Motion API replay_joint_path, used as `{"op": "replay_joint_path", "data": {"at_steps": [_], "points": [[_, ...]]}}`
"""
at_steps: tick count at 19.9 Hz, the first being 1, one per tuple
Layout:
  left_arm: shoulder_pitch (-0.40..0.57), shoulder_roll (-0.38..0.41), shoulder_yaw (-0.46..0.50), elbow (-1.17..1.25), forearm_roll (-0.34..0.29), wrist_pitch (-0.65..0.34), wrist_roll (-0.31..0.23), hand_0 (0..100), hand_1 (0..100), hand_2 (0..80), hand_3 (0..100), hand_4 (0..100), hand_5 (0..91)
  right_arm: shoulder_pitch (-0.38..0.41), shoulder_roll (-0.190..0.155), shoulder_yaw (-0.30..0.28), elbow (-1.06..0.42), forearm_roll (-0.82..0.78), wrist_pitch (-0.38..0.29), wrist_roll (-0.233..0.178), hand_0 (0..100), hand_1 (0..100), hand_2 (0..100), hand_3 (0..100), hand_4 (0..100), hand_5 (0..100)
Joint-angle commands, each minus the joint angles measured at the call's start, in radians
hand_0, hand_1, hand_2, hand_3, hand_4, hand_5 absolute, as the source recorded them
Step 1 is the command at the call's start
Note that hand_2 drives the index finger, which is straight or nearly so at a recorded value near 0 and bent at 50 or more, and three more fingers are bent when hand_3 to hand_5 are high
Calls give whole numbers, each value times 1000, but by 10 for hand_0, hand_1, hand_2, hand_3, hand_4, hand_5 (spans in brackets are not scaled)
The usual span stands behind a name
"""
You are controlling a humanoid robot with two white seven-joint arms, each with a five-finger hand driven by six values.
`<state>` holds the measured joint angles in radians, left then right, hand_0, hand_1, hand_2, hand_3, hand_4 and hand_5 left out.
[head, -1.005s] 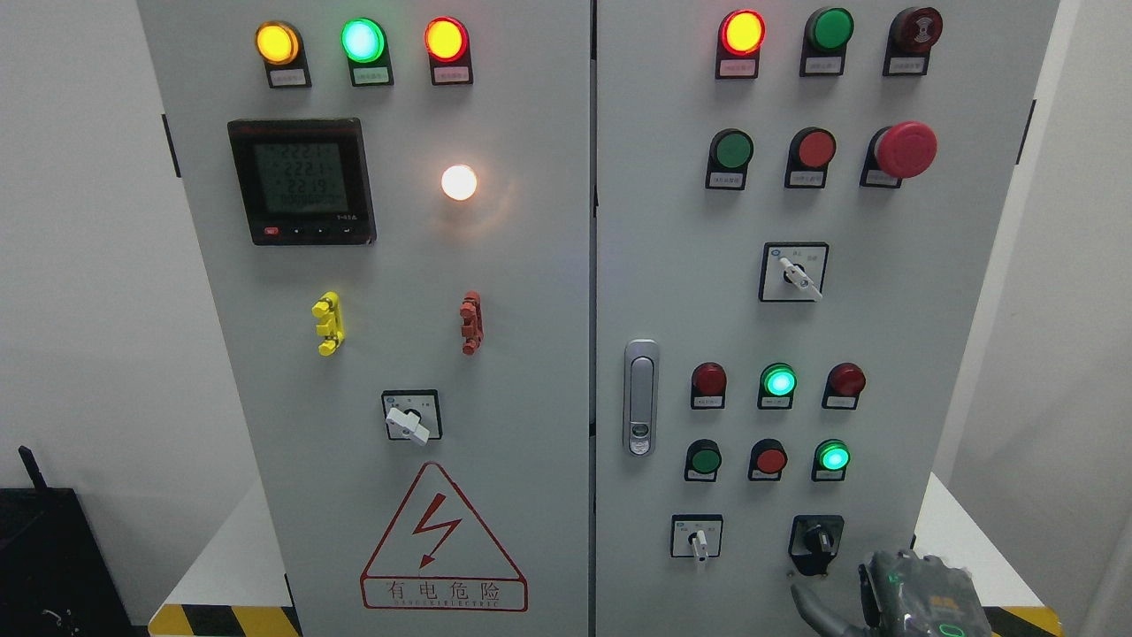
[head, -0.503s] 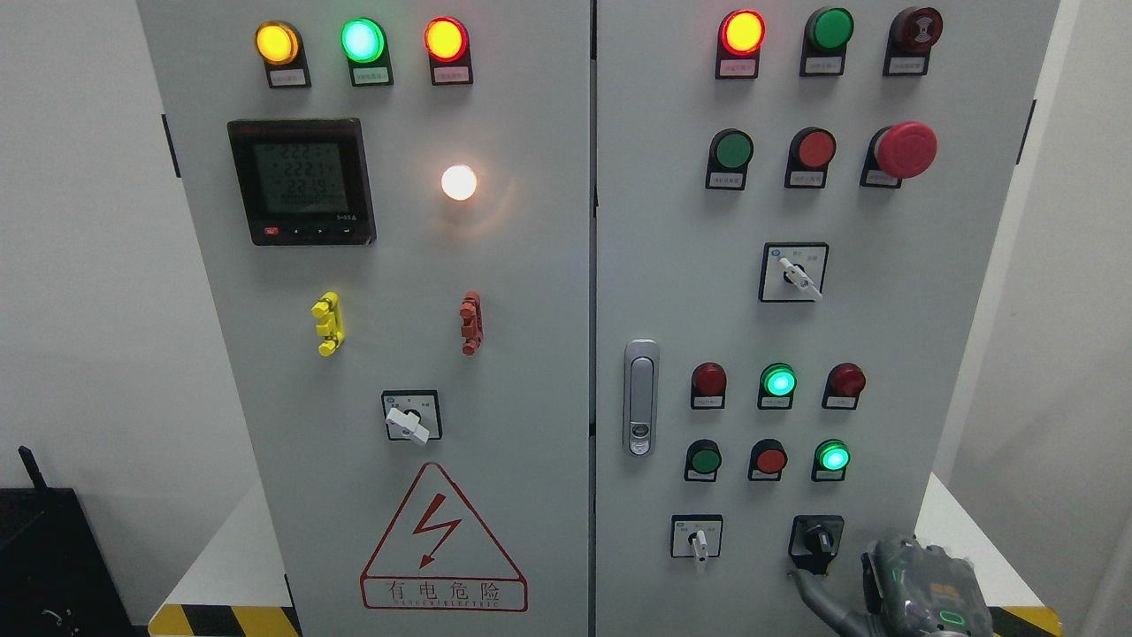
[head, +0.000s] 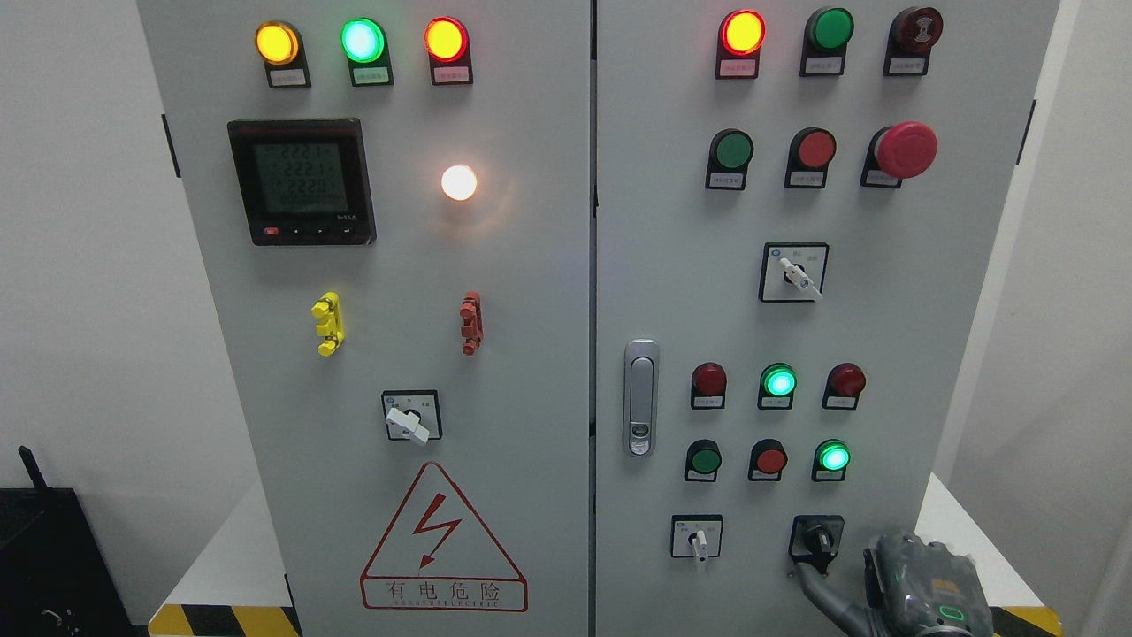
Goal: Flip black knob to close circuit
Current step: 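Grip the black knob with the right hand and twist it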
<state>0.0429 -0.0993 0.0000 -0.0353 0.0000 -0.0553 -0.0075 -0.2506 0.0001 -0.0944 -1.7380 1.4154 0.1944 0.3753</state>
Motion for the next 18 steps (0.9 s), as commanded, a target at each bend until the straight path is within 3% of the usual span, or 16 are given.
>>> {"op": "replay_joint_path", "data": {"at_steps": [1,18], "points": [[0,1,11,0,8,0,0,0,0,0,50,25,0,-1,-9,2,23,0,5,-4,0,0,899,1000,826,856],[0,0,11,0,8,0,0,0,0,0,49,26,0,-10,-43,-76,18,-59,13,-3,0,0,894,1000,829,863]]}}
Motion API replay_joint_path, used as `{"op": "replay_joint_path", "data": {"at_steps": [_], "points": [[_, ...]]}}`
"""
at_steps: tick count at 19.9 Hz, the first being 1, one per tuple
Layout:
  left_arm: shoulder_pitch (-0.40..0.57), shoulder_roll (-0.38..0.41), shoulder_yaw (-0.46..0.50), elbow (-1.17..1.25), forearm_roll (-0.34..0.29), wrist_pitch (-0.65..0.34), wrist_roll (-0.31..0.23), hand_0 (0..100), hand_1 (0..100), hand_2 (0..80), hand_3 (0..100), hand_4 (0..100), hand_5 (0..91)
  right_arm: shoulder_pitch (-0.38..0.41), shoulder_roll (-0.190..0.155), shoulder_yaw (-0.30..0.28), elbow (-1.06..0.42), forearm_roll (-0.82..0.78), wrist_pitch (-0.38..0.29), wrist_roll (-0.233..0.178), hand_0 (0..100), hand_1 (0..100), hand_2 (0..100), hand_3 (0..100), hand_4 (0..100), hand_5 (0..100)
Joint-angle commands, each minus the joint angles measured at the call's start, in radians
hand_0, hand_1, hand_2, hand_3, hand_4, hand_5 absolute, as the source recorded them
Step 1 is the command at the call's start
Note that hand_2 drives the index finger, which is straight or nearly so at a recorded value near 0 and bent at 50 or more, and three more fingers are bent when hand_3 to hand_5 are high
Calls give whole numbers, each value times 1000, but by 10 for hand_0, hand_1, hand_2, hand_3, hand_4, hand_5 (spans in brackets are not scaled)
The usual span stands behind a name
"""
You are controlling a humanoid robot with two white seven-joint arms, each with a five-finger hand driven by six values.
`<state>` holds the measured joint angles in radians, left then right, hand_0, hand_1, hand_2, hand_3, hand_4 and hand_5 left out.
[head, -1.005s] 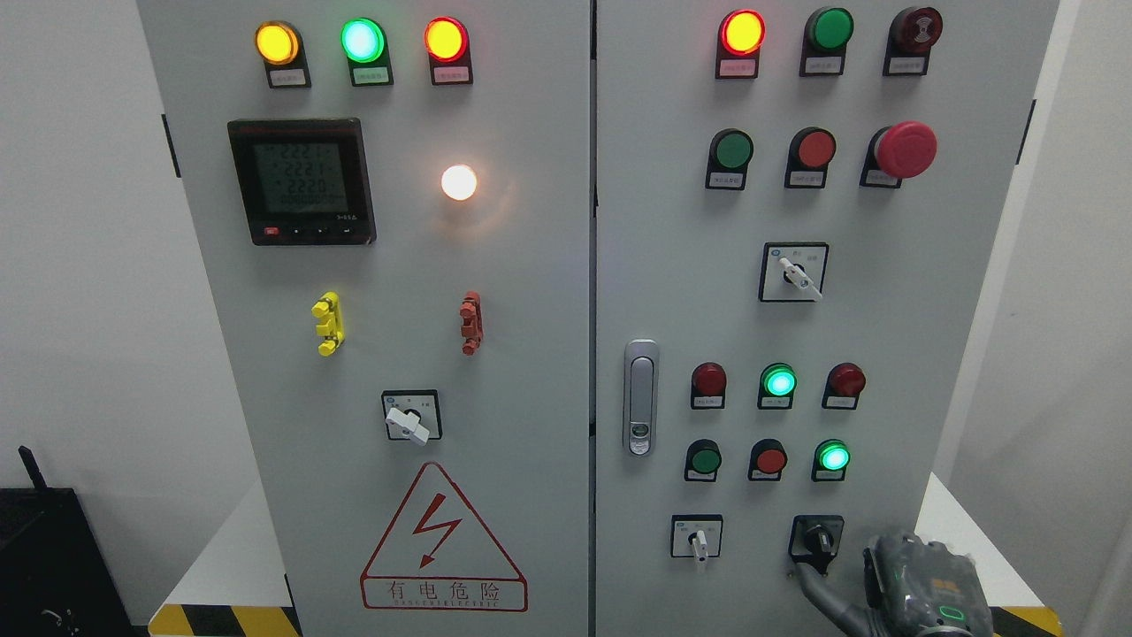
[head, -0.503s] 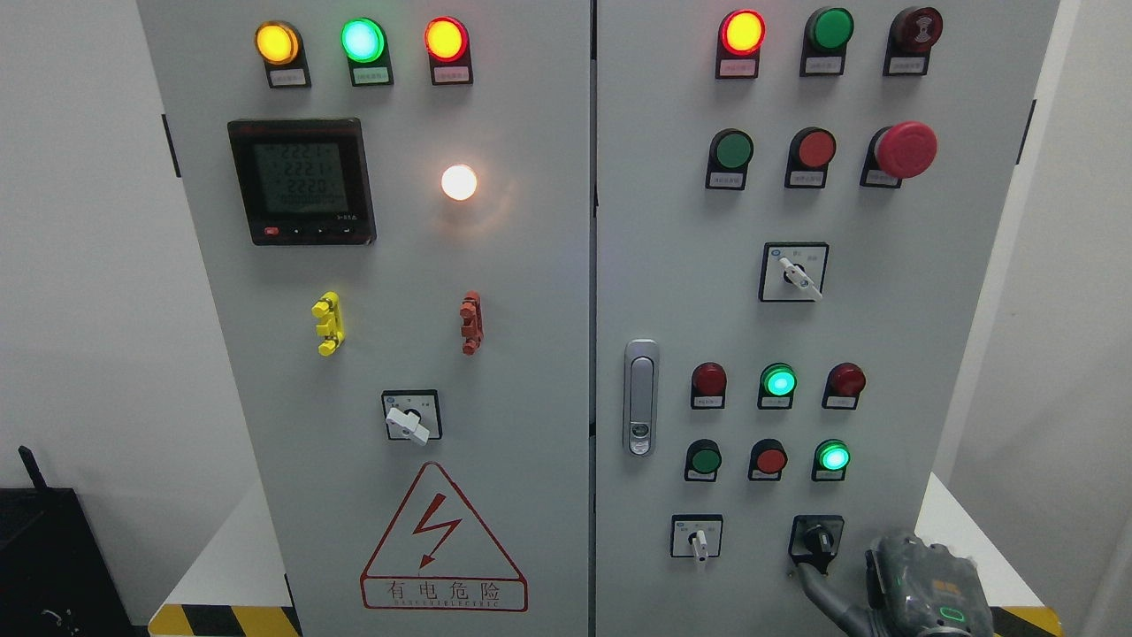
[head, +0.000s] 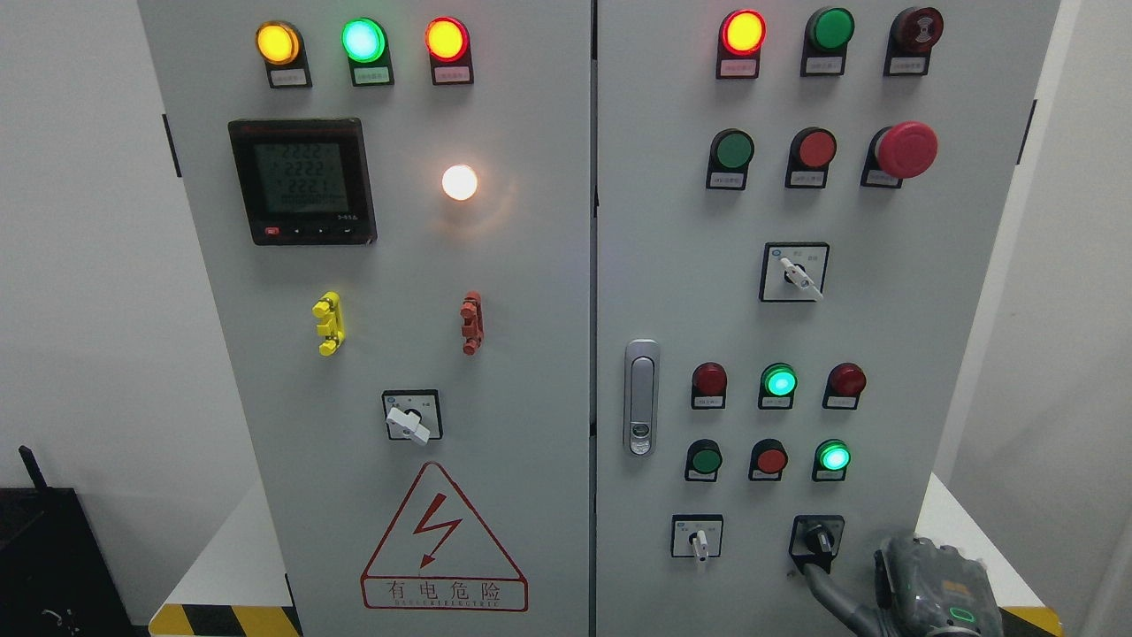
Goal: Flip black knob to close circuit
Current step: 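Grip the black knob with the right hand and twist it, then release the knob and lower the right hand away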
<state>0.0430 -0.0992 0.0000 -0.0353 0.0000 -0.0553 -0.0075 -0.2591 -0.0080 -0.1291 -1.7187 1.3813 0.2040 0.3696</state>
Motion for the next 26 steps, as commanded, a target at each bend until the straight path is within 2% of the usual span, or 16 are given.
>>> {"op": "replay_joint_path", "data": {"at_steps": [1,11,14,18,20,26], "points": [[0,-1,11,0,8,0,0,0,0,0,49,26,0,-3,-35,-43,-2,-25,3,3,0,0,893,1000,829,864],[0,1,11,0,8,0,0,0,0,0,49,24,0,0,-32,-30,-4,-25,5,0,0,0,892,1000,831,866],[0,1,11,0,8,0,0,0,0,0,49,24,0,9,-23,-15,-5,-27,2,-34,0,0,892,1000,831,867],[0,1,11,0,8,0,0,0,0,0,50,25,0,41,-17,54,-7,-28,35,-70,0,0,892,1000,831,868],[0,-1,11,0,8,0,0,0,0,0,50,25,0,49,-3,92,-7,-28,54,-83,0,0,892,1000,832,869],[0,-1,11,0,8,0,0,0,0,0,50,25,0,64,13,114,-9,-30,57,-112,0,0,891,1000,832,872]]}}
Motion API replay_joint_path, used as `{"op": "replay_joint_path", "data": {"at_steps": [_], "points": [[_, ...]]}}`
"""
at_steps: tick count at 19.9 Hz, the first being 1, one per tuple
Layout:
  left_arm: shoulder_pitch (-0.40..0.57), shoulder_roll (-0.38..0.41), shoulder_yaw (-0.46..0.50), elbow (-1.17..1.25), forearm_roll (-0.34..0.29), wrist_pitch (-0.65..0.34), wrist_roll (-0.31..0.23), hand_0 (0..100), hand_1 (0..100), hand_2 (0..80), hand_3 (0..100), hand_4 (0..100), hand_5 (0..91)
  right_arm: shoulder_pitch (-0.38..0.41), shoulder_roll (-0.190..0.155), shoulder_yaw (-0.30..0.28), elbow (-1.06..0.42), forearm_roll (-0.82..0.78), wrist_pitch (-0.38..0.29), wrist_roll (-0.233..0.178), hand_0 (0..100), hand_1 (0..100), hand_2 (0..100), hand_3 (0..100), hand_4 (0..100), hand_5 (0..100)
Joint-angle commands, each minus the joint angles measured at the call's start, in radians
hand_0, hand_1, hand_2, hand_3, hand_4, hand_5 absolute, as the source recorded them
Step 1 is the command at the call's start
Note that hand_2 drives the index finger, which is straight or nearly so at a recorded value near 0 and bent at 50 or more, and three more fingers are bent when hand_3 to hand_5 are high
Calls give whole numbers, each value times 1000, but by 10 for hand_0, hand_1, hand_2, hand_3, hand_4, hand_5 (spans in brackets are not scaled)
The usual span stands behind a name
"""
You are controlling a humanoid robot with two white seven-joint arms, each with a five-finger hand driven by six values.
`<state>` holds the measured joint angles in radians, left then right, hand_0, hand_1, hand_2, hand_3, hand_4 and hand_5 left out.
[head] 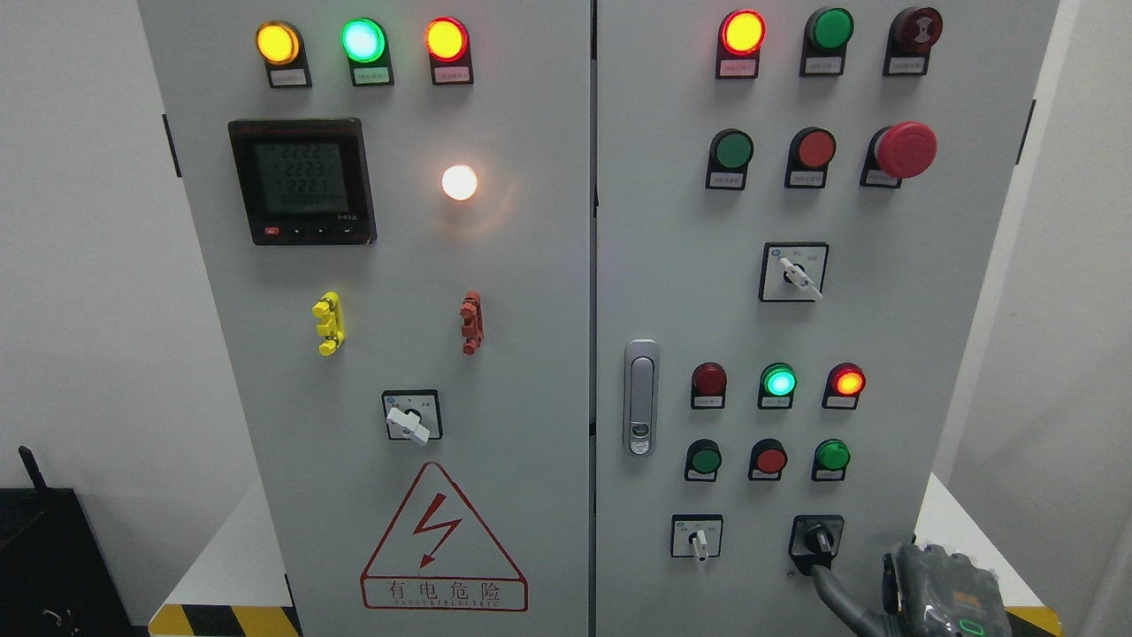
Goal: Flip black knob to close circuit
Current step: 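Release the knob and lower the right hand away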
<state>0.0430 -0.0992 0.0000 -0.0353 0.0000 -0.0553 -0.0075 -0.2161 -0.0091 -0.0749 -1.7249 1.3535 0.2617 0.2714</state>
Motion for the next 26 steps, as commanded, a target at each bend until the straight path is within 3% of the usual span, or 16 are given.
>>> {"op": "replay_joint_path", "data": {"at_steps": [1,5,8,11,13,15,16,17,18,20,22,23,26], "points": [[0,-1,11,0,8,0,0,0,0,0,50,25,0,23,14,58,-8,-2,-1,-18,0,0,891,1000,833,872],[0,1,11,0,8,0,0,0,0,0,50,25,0,50,23,49,-51,-92,-2,-53,0,0,878,1000,833,878],[0,0,11,0,8,0,0,0,0,0,50,25,0,121,29,27,-125,-232,-5,-74,0,0,801,1000,835,846],[0,-1,11,0,8,0,0,0,0,0,50,25,0,199,47,-29,-200,-393,-42,-93,0,0,706,995,812,757],[0,1,11,0,8,0,0,0,0,0,50,25,0,240,80,-69,-235,-553,-112,-104,0,0,618,908,760,668],[0,-1,11,0,8,0,0,0,0,0,51,25,0,280,101,-126,-260,-759,-214,-81,0,0,498,773,648,535],[0,-1,11,0,8,0,0,0,0,0,51,25,0,296,103,-137,-265,-863,-238,-66,0,0,407,610,516,418],[0,-1,11,0,8,0,0,0,0,0,51,25,0,313,103,-146,-272,-954,-242,-57,0,0,301,454,395,336],[0,1,11,0,8,0,0,0,0,0,51,25,0,329,103,-154,-285,-1032,-242,-55,0,0,273,416,373,322],[0,-1,11,0,8,0,0,0,0,0,51,26,0,374,103,-164,-291,-1189,-243,-54,0,0,96,225,201,108],[0,0,11,0,8,0,0,0,0,0,51,26,0,423,101,-175,-295,-1327,-251,-43,0,0,62,153,126,20],[0,-1,11,0,8,0,0,0,0,0,50,26,0,443,101,-175,-298,-1382,-252,-19,0,0,57,131,102,0],[0,0,11,0,8,0,0,0,0,0,50,26,0,495,103,-181,-292,-1455,-291,9,0,0,3,78,51,0]]}}
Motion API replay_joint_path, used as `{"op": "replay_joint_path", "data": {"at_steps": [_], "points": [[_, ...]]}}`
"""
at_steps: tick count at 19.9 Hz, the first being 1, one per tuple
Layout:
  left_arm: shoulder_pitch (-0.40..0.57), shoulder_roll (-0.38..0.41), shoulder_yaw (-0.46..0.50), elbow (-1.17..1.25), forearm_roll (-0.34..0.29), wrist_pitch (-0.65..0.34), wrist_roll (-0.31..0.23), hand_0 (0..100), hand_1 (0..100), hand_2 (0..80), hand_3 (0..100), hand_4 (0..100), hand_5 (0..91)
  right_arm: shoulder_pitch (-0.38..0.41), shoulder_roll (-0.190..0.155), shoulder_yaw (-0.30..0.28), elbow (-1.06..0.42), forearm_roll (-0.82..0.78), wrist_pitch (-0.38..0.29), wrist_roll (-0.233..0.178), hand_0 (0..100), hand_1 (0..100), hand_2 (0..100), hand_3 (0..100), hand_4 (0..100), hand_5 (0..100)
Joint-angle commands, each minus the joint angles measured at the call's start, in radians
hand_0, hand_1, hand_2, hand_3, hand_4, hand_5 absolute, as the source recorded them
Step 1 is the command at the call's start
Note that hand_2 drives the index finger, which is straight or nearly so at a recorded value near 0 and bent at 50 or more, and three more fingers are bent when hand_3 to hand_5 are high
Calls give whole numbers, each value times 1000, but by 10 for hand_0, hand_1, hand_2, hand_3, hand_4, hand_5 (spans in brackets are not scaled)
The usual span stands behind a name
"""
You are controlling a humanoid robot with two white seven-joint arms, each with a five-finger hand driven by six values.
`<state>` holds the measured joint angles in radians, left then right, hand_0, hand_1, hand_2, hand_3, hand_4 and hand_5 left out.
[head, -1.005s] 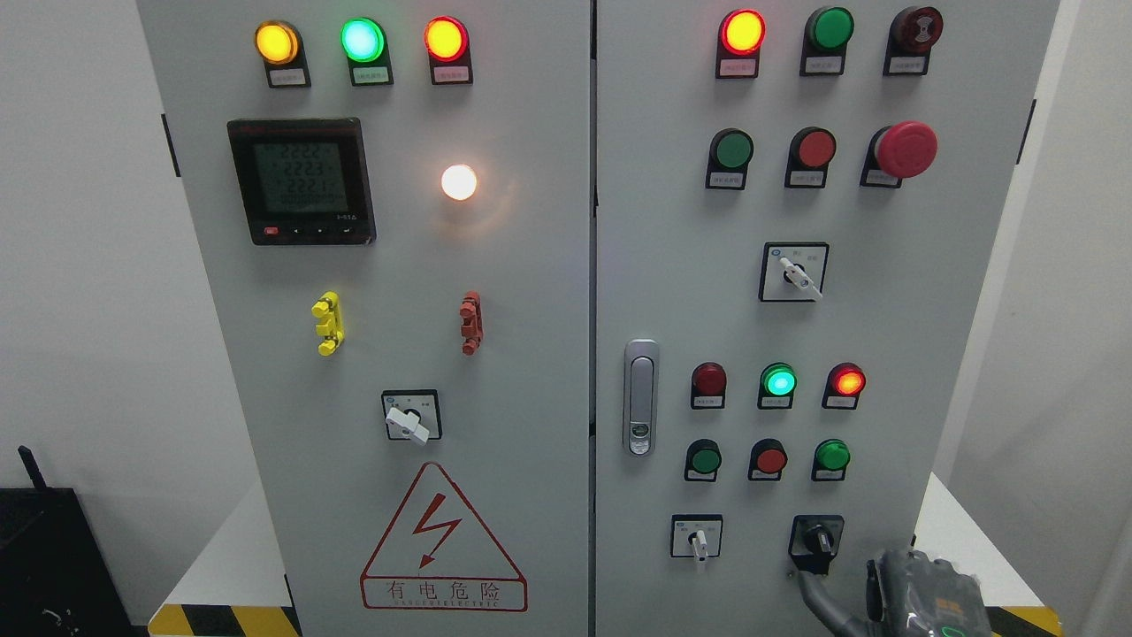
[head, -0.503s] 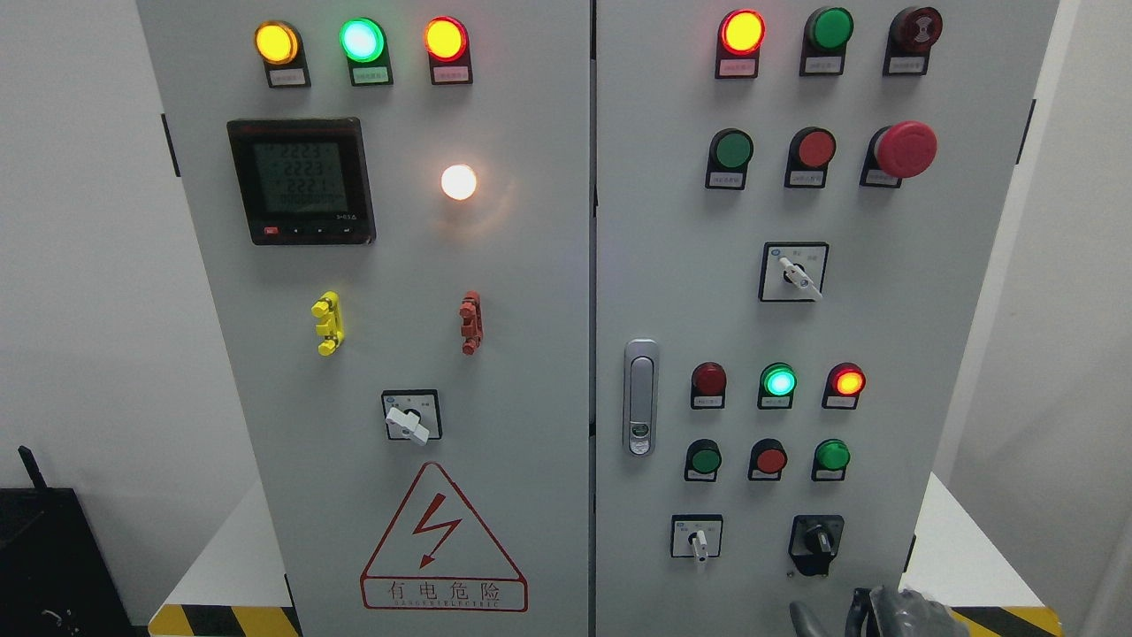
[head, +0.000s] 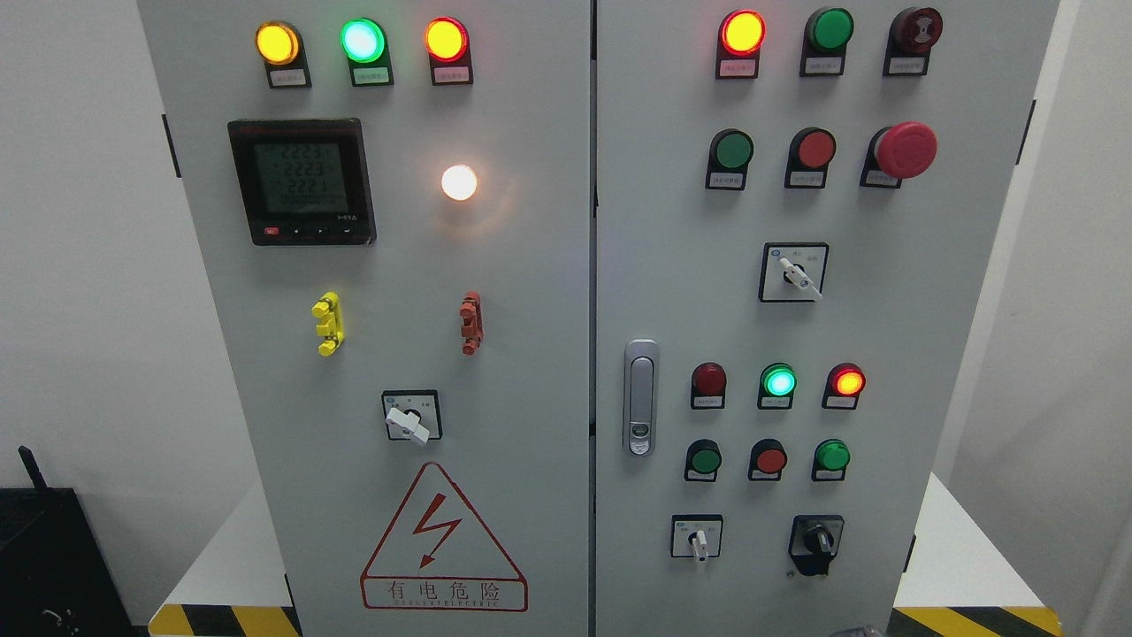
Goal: Flip black knob to close circuit
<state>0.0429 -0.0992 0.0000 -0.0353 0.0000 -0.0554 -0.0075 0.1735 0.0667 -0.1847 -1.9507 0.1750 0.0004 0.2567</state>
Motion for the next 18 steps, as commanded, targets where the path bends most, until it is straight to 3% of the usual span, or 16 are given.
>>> {"op": "replay_joint_path", "data": {"at_steps": [1,4,7,18], "points": [[0,-1,11,0,8,0,0,0,0,0,50,26,0,118,27,-72,-62,-290,-46,27,0,0,0,69,45,0],[0,-1,11,0,8,0,0,0,0,0,50,27,0,152,25,-64,-59,-344,-82,30,0,0,0,58,39,0],[0,-1,11,0,8,0,0,0,0,0,50,26,0,170,25,-62,-59,-348,-95,65,0,0,0,59,51,0],[0,-1,11,0,8,0,0,0,0,0,49,24,0,181,25,-52,-57,-350,-95,69,0,0,0,73,68,0]]}}
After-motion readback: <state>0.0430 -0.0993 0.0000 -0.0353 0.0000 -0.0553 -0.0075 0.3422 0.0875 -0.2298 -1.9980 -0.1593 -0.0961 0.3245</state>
